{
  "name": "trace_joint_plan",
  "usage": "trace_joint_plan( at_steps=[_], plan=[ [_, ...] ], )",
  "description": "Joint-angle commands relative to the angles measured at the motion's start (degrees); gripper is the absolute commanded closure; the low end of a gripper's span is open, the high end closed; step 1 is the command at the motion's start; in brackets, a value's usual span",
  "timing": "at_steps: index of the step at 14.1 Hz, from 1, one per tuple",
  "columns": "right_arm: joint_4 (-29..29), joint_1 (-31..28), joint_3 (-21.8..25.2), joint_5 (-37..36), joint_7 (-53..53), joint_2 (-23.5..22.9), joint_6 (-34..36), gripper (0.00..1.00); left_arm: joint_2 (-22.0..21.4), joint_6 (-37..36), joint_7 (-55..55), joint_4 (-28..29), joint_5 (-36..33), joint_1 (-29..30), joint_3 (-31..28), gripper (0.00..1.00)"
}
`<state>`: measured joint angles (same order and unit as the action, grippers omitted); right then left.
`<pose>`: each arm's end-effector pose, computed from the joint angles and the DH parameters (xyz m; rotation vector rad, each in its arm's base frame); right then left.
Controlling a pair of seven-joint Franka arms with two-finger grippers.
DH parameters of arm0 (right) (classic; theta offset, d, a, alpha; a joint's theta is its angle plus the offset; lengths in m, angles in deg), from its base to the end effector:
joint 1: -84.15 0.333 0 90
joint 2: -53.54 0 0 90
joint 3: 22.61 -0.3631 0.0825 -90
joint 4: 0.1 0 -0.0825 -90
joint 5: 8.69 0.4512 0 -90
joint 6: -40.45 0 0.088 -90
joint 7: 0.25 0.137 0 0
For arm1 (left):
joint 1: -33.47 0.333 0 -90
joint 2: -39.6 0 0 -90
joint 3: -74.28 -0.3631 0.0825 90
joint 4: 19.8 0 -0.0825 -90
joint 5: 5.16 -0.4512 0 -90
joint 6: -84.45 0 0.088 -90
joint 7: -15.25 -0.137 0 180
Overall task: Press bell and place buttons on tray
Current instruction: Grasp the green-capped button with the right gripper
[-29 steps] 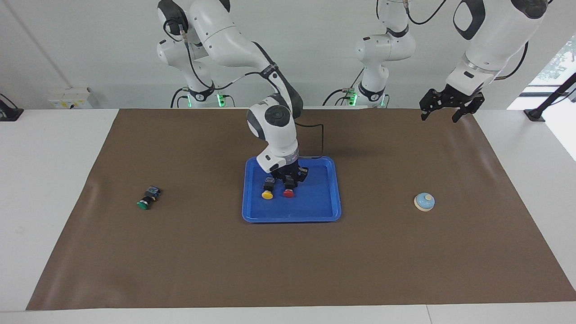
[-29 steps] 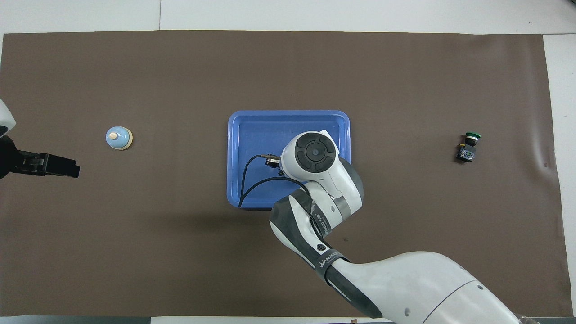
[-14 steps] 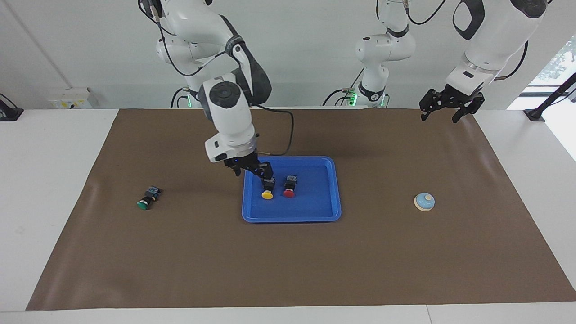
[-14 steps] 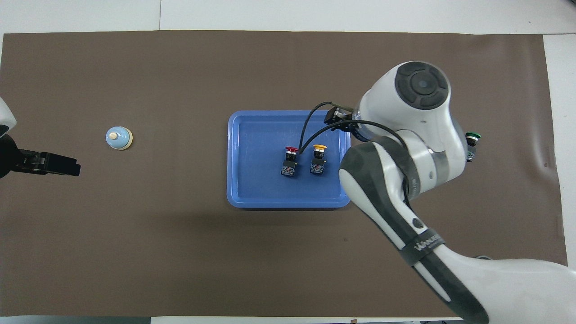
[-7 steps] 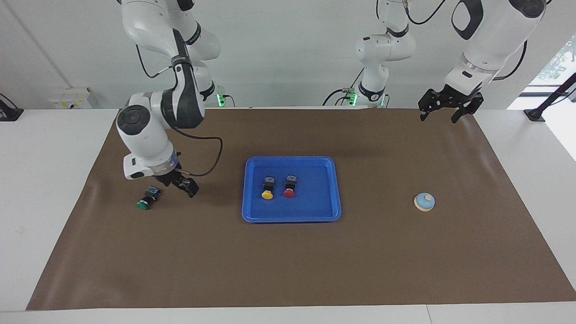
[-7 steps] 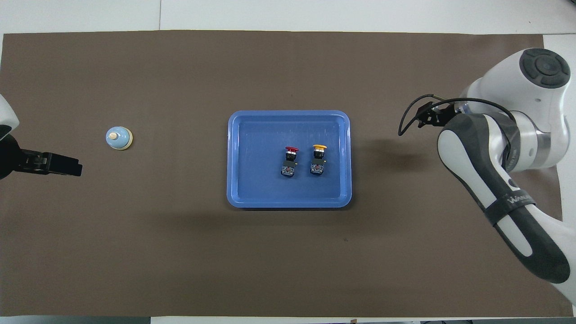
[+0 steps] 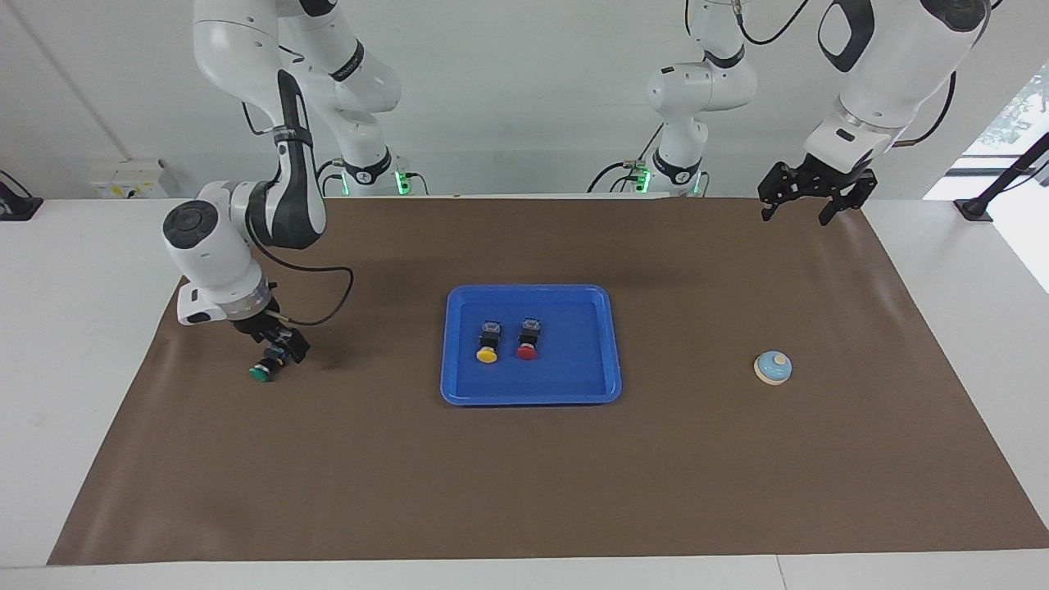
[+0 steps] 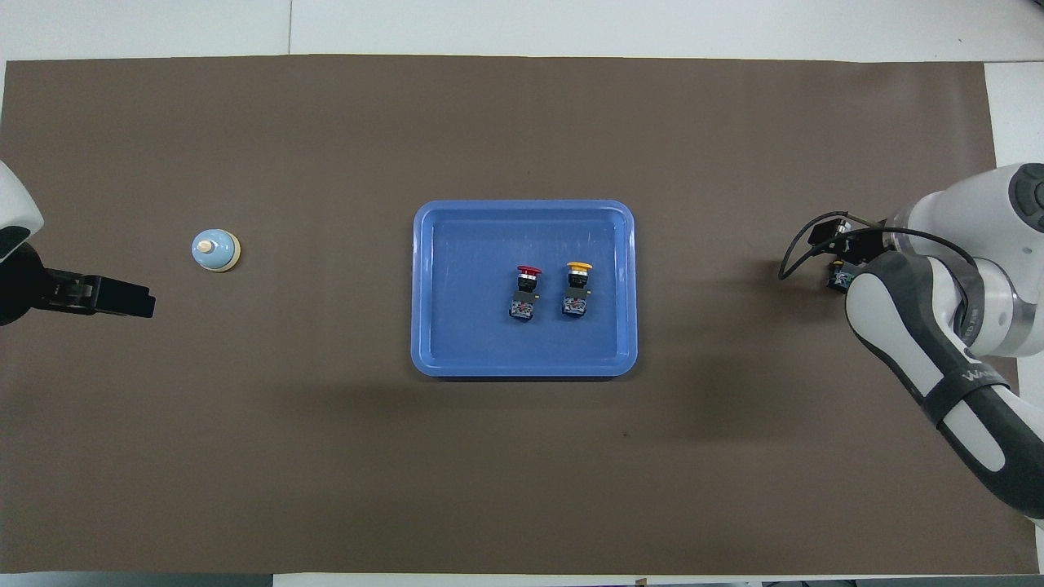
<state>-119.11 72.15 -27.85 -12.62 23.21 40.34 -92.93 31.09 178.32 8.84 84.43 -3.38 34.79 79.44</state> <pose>0.6389 -0.0791 0.2911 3.0247 -0.7458 0.0403 0.5670 -0.0451 0.6013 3.1108 -0.2730 -0.0507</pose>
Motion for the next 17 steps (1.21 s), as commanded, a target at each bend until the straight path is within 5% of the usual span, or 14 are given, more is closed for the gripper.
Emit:
trace_joint_plan(
  at_steps=[1, 12, 17],
  plan=[
    [-2.8, -1.4, -0.8, -0.8, -1.4, 1.8, -2.2, 0.0, -1.4, 1.5, 0.1, 1.8, -0.7, -0.7, -0.3, 0.0],
    [-3.5, -2.1, -0.9, -1.0, -1.9, -1.7, -6.6, 0.01, -1.5, 1.6, -0.4, 1.9, -0.7, -0.6, -0.3, 0.0],
    [-3.5, -2.1, -0.9, -1.0, -1.8, -2.1, -7.7, 0.48, -1.4, 1.5, 0.0, 1.7, -0.7, -0.6, -0.3, 0.0]
  ],
)
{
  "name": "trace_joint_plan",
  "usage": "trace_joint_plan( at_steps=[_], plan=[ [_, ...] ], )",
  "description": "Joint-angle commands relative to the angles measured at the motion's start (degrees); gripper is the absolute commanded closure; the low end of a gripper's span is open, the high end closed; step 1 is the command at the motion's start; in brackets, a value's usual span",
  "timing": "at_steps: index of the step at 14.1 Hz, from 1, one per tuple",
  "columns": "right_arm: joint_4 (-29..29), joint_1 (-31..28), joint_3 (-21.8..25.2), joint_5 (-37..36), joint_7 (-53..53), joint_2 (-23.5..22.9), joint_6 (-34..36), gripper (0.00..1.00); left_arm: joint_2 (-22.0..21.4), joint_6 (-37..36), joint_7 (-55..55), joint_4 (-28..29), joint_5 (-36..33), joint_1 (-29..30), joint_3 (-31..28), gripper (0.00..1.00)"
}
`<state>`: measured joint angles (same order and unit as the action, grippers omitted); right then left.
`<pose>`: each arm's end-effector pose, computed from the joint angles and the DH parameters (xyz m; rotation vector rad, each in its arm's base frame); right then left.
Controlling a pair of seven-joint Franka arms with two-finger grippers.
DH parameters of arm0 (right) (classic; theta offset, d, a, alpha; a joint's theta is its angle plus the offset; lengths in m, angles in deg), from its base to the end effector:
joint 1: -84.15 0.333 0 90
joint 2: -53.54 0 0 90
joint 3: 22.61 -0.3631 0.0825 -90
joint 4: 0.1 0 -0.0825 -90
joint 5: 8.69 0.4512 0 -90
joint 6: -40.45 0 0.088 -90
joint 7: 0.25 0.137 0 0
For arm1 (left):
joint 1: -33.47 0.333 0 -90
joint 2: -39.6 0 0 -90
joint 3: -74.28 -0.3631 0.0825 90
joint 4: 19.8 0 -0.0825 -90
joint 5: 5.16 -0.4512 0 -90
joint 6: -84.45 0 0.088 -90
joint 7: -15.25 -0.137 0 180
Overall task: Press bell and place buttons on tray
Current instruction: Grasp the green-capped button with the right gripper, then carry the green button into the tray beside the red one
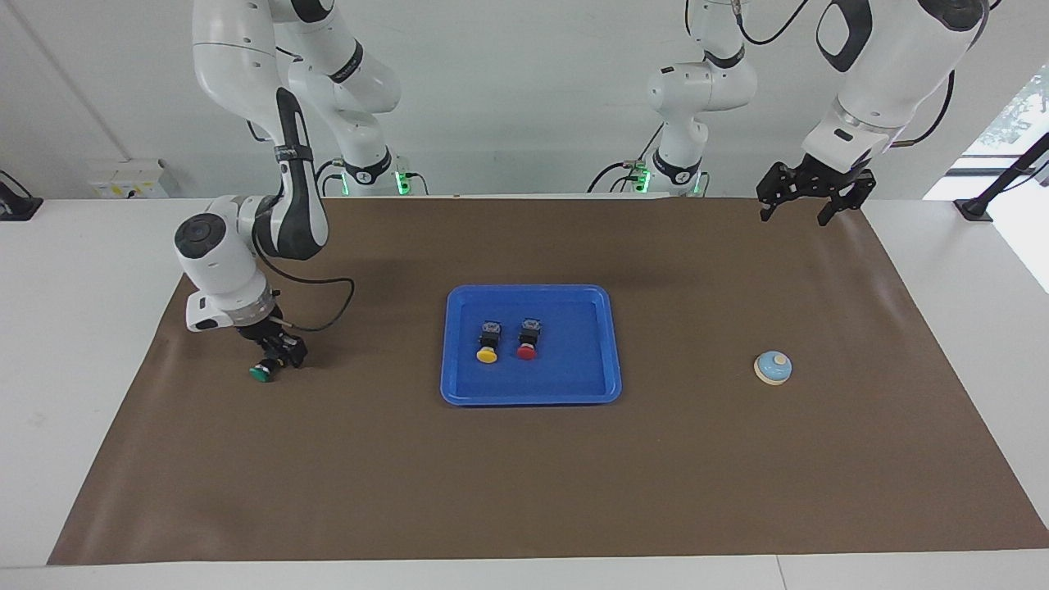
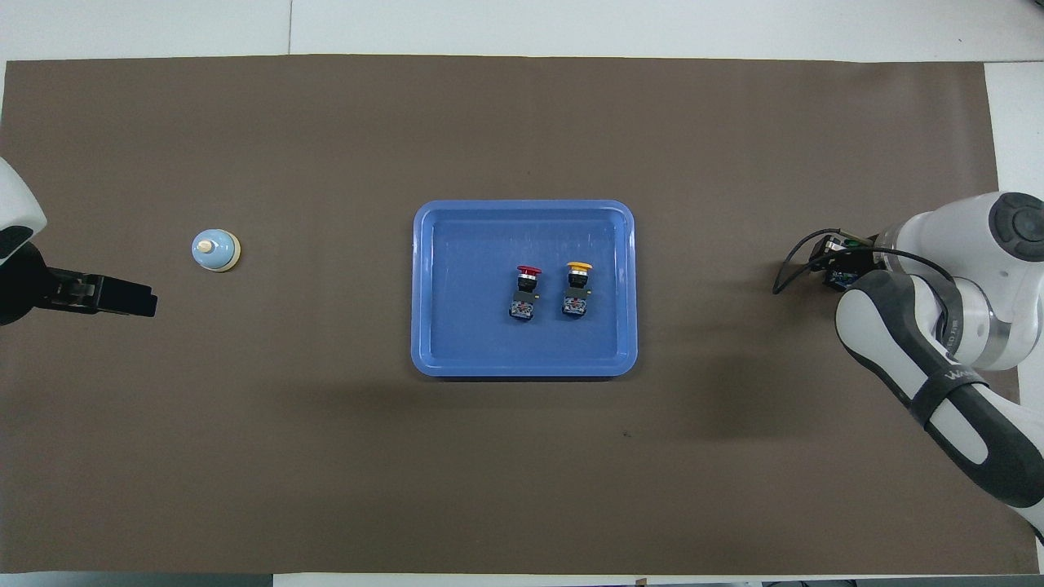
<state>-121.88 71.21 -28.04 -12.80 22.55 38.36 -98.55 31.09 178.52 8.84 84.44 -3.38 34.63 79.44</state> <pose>0.6302 -0.0849 0.2553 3.0335 -0.7415 0.0626 0.5673 -0.0468 0.6015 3.1106 -0.2773 -0.0455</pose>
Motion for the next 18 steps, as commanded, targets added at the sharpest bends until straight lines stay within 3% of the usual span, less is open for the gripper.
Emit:
trace_joint_plan(
  at_steps=[1, 5, 6, 9, 13, 16, 18],
  plan=[
    [-0.7, -1.2, -0.7, -0.8, -1.1, -0.2, -2.1, 0.54, -1.3, 1.3, 0.1, 1.5, -0.7, -0.4, -0.3, 0.0],
    [-0.6, -1.1, -0.7, -0.8, -1.1, -0.1, -1.4, 0.92, -1.3, 1.4, 0.1, 1.6, -0.7, -0.4, -0.3, 0.0],
    [-0.3, -1.0, -0.7, -0.8, -1.2, 0.1, -0.9, 0.96, -1.3, 1.4, 0.1, 1.6, -0.7, -0.4, -0.3, 0.0],
    [4.1, 1.7, -0.9, -0.8, -0.9, 1.4, 6.8, 1.0, -1.3, 1.4, 0.0, 1.6, -0.7, -0.3, -0.3, 0.0],
    [15.8, 12.4, -1.4, 0.4, 4.3, 1.2, 20.4, 1.0, -1.4, 1.4, -0.2, 1.7, -0.7, -0.2, -0.3, 0.0],
    [18.4, 22.2, -1.4, 2.3, 10.9, 0.9, 20.9, 1.0, -1.4, 1.3, -0.3, 1.8, -0.7, -0.1, -0.3, 0.0],
    [18.9, 27.1, -1.4, 7.5, 10.9, 0.9, 20.5, 1.0, -1.4, 1.1, -0.3, 1.8, -0.7, 0.0, -0.3, 0.0]
  ],
)
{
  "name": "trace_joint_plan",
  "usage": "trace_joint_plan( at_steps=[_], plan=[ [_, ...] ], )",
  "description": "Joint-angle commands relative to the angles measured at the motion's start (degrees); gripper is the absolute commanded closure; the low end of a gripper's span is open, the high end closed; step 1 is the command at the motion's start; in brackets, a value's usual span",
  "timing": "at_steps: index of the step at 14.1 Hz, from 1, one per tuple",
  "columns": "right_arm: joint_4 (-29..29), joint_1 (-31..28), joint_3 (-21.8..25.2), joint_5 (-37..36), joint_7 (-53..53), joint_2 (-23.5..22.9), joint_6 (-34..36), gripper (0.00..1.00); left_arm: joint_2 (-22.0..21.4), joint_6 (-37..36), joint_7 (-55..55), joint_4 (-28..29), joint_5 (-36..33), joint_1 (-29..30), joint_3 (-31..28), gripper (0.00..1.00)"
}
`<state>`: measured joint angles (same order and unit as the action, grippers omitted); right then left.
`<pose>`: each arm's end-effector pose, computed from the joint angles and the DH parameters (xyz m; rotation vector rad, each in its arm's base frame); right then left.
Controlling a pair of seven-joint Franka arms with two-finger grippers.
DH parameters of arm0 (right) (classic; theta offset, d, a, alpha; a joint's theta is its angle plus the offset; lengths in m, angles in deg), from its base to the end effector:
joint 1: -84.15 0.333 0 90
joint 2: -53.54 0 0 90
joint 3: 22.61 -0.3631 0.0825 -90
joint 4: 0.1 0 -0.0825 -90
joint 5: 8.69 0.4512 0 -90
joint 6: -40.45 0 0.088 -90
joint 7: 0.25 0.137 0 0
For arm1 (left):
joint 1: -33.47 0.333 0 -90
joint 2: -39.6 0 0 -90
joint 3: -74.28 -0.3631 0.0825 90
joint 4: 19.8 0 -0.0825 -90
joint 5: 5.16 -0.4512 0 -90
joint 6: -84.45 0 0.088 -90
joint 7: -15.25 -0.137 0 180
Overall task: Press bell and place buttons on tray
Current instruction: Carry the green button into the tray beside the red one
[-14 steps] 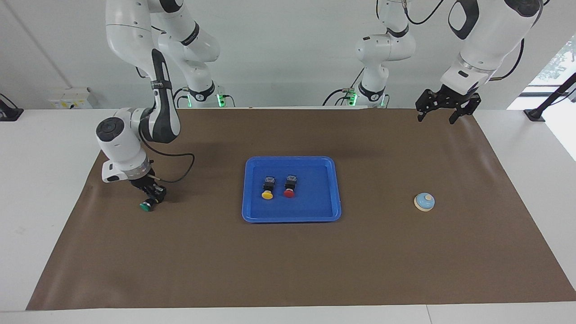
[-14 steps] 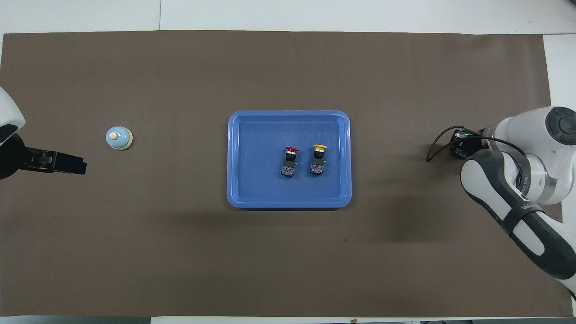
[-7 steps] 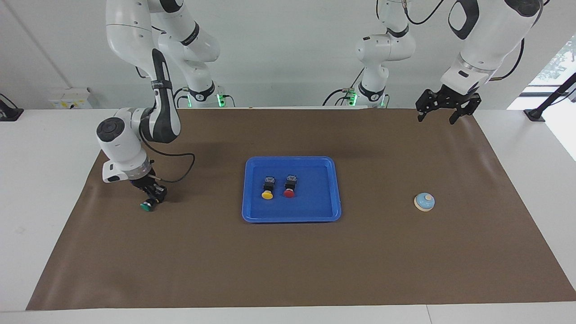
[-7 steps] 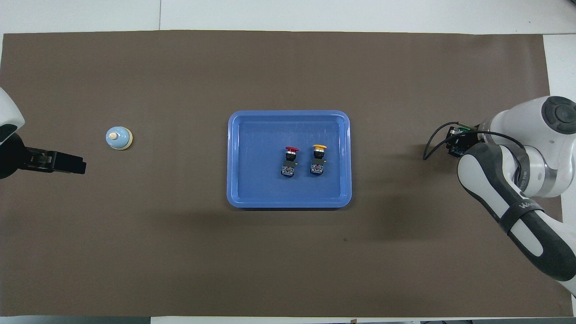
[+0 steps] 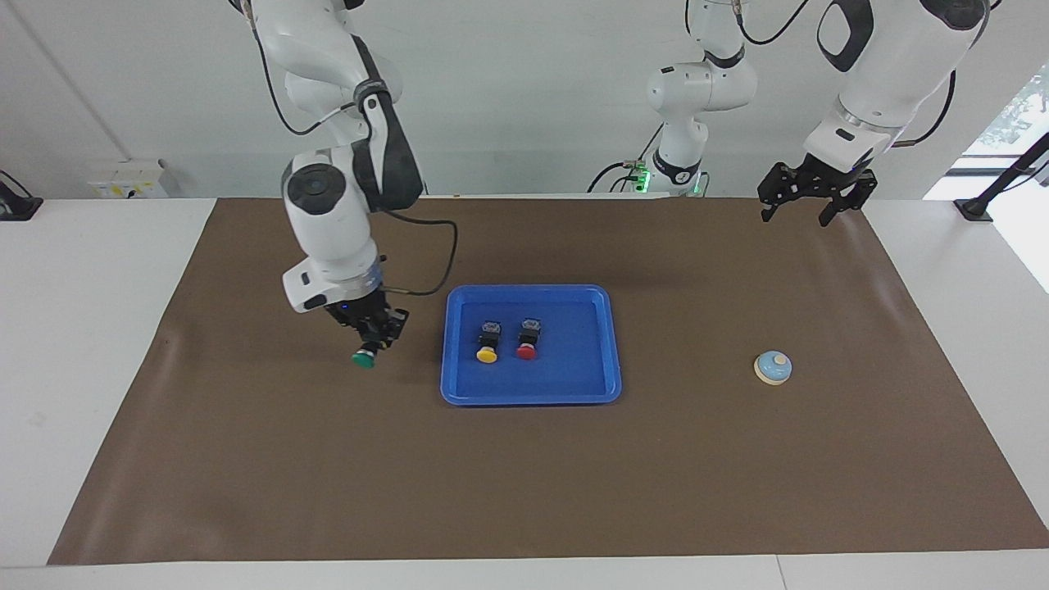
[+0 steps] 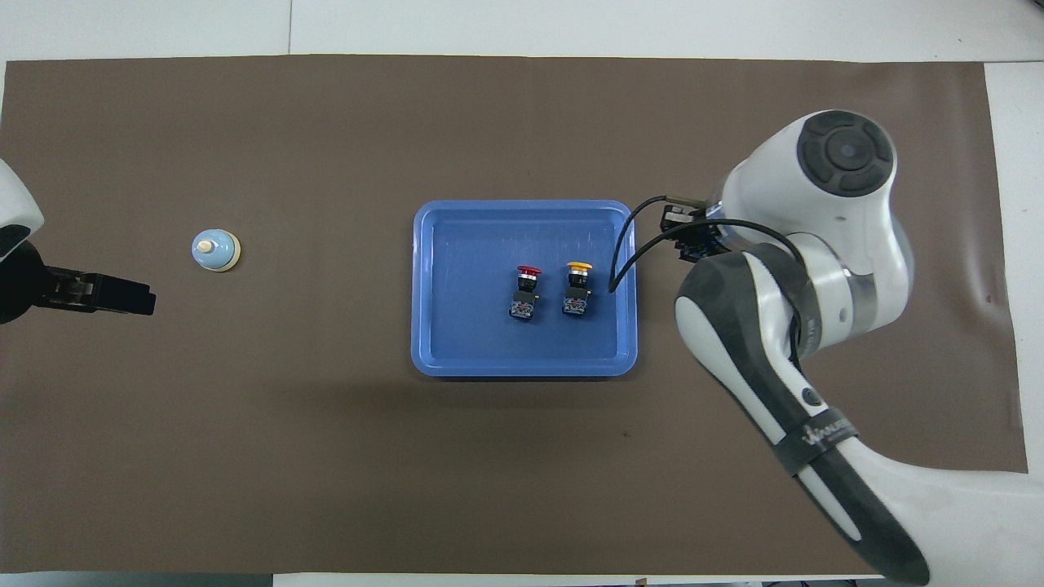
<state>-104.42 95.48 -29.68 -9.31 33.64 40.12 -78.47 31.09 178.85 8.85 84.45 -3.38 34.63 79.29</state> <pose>0.6591 0.2140 0.3960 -3.0865 0.4175 -0.0183 0.5682 -0.0452 0.6019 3.1109 -0.2729 -0.0367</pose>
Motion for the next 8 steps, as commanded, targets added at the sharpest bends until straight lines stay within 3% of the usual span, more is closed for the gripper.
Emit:
trace_joint_plan(
  at_steps=[1, 2, 5, 8],
  plan=[
    [1.6, 6.2, 0.3, 6.3, 0.6, -0.9, 0.2, 1.0, -1.4, 0.8, -0.2, 1.7, -0.7, -0.1, -0.2, 0.0],
    [2.3, 9.2, 0.4, 6.9, 2.6, -1.3, 0.3, 1.0, -1.4, 0.6, -0.1, 1.7, -0.7, -0.1, -0.2, 0.0],
    [11.7, 14.8, 0.3, 7.0, 11.4, -8.4, 1.5, 1.0, -1.4, 0.7, 0.5, 1.7, -0.7, -0.2, -0.2, 0.0],
    [13.9, 18.5, 0.4, 6.5, 14.3, -13.5, -0.9, 1.0, -1.3, 0.8, 0.3, 1.3, -0.7, 0.1, -0.3, 0.0]
  ],
)
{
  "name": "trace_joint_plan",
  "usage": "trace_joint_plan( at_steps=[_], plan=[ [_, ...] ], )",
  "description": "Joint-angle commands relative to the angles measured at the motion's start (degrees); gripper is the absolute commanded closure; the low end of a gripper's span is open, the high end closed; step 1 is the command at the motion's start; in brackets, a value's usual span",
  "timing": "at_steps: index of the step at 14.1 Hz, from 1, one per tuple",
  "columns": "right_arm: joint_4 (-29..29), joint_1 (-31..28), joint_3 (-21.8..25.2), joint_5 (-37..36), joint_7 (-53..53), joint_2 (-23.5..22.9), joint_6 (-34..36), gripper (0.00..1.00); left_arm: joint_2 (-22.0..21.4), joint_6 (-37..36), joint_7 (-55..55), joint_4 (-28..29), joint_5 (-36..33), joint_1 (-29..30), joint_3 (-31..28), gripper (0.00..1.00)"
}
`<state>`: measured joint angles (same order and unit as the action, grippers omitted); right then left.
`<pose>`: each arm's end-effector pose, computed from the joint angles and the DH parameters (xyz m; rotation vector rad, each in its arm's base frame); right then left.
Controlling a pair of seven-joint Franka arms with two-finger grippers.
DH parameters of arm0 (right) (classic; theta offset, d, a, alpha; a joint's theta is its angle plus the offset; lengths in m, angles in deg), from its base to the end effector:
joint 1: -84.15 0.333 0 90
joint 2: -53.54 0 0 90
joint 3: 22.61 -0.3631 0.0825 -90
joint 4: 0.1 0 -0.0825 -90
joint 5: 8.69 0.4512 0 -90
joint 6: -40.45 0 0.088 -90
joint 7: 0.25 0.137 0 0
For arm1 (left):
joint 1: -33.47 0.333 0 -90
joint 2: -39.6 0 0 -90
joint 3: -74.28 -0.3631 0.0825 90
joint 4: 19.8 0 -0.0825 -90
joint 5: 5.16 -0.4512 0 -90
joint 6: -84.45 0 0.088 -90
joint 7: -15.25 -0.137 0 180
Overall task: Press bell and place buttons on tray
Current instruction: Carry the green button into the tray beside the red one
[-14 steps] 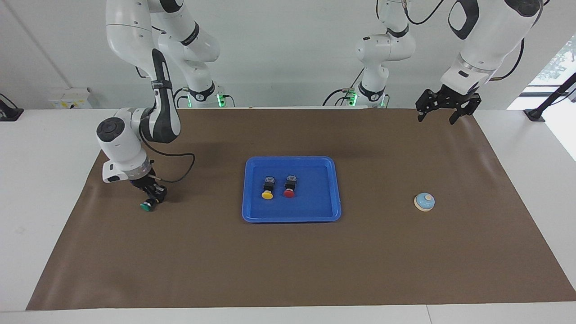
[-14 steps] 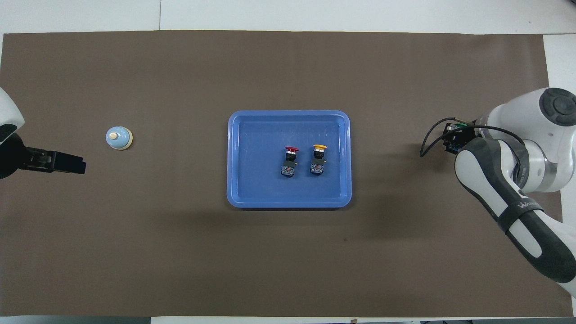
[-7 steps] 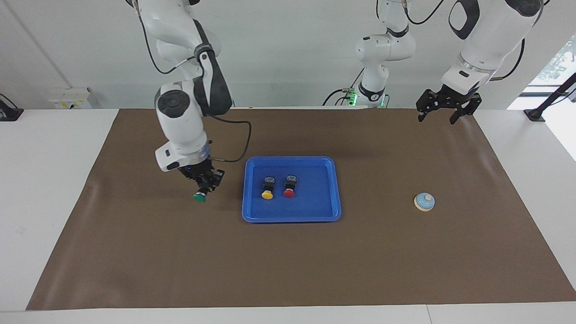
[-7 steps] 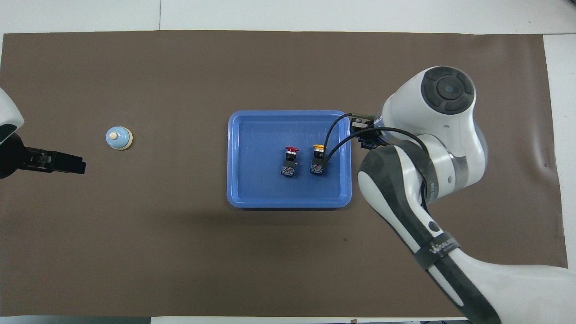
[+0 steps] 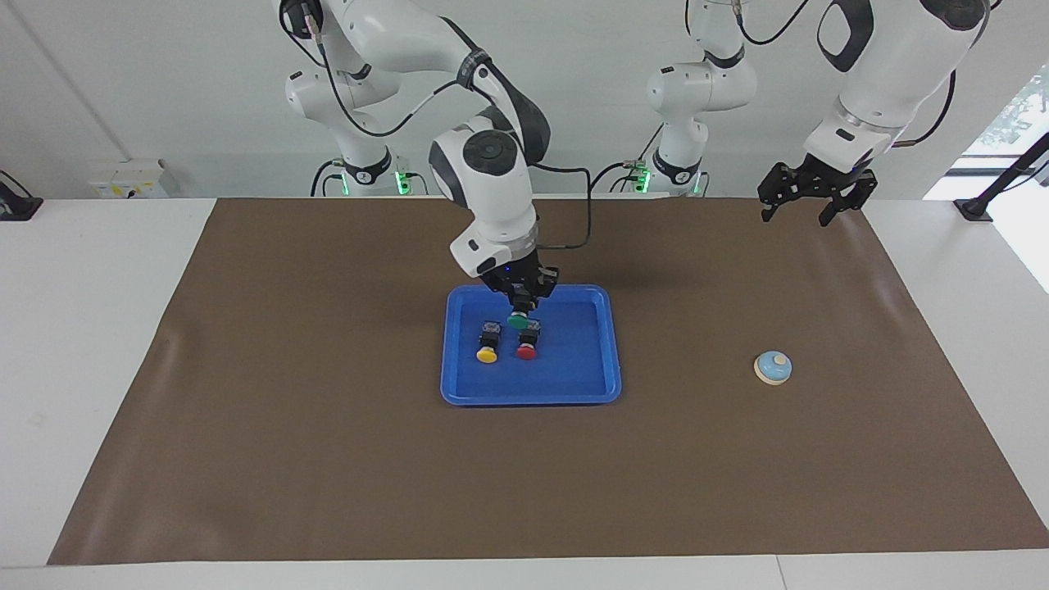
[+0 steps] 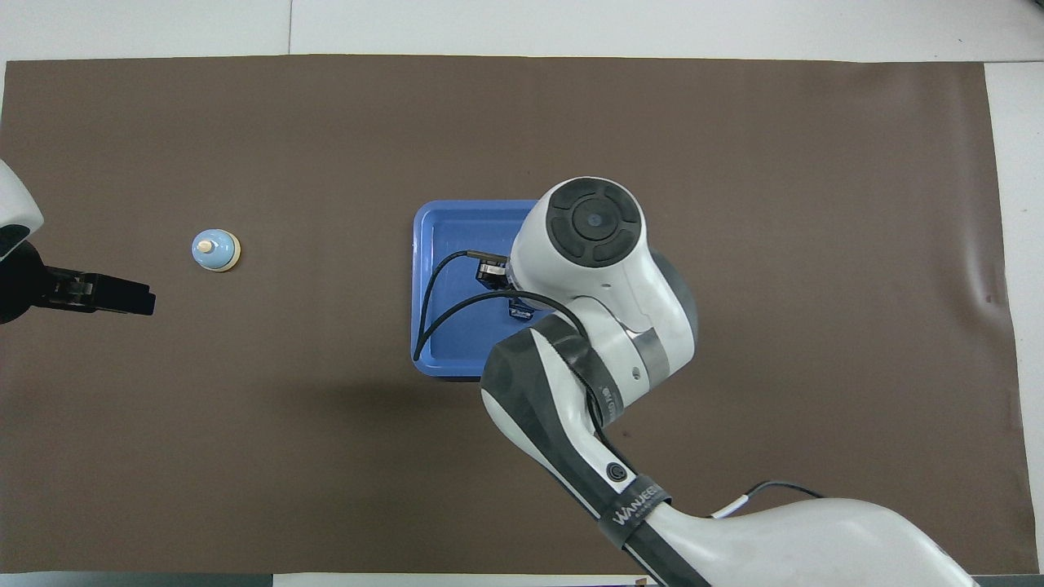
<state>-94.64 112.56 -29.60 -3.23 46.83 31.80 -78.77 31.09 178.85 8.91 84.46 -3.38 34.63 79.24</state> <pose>0.6099 0.4316 0.3841 -2.9835 0.3870 0.0679 0.5683 -0.0447 0.6018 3.1110 -0.2700 -0.0370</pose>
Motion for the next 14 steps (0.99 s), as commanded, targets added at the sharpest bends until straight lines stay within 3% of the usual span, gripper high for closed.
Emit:
trace_joint_plan(
  at_steps=[1, 3, 4, 5, 6, 9, 12, 14],
  plan=[
    [5.5, 3.1, 0.4, 0.1, 1.9, -7.3, -1.9, 1.0, -1.4, 0.8, 0.1, 1.3, -0.7, 0.3, -0.2, 0.0],
    [6.0, 5.1, 0.6, -0.1, 3.0, -9.0, -3.9, 1.0, -1.3, 1.0, -0.7, 1.3, -0.7, 0.4, -0.3, 0.0],
    [6.2, 5.7, 0.5, -0.4, 3.0, -9.6, -4.3, 1.0, -1.3, 1.1, -0.8, 1.3, -0.7, 0.4, -0.3, 0.23],
    [6.0, 6.5, 0.5, -2.1, 2.9, -10.3, -5.6, 1.0, -1.3, 1.1, -0.5, 1.3, -0.7, 0.4, -0.3, 0.56],
    [5.7, 6.5, 0.5, -2.8, 2.9, -11.0, -7.1, 1.0, -1.3, 1.6, 0.1, 1.3, -0.7, 0.5, -0.4, 1.0],
    [5.1, 6.7, 0.5, -3.3, 3.0, -12.4, -7.7, 1.0, -1.0, 4.6, 0.2, 1.9, -0.6, 1.5, -0.4, 1.0],
    [5.1, 6.8, 0.5, -4.8, 3.1, -14.7, -9.4, 0.98, 3.4, 6.7, 0.5, 1.0, -0.6, 1.5, -0.4, 1.0],
    [5.1, 6.8, 0.5, -4.8, 3.2, -14.8, -8.4, 0.86, 5.9, 9.6, 0.6, 1.0, -0.6, 1.3, -0.4, 1.0]
  ],
)
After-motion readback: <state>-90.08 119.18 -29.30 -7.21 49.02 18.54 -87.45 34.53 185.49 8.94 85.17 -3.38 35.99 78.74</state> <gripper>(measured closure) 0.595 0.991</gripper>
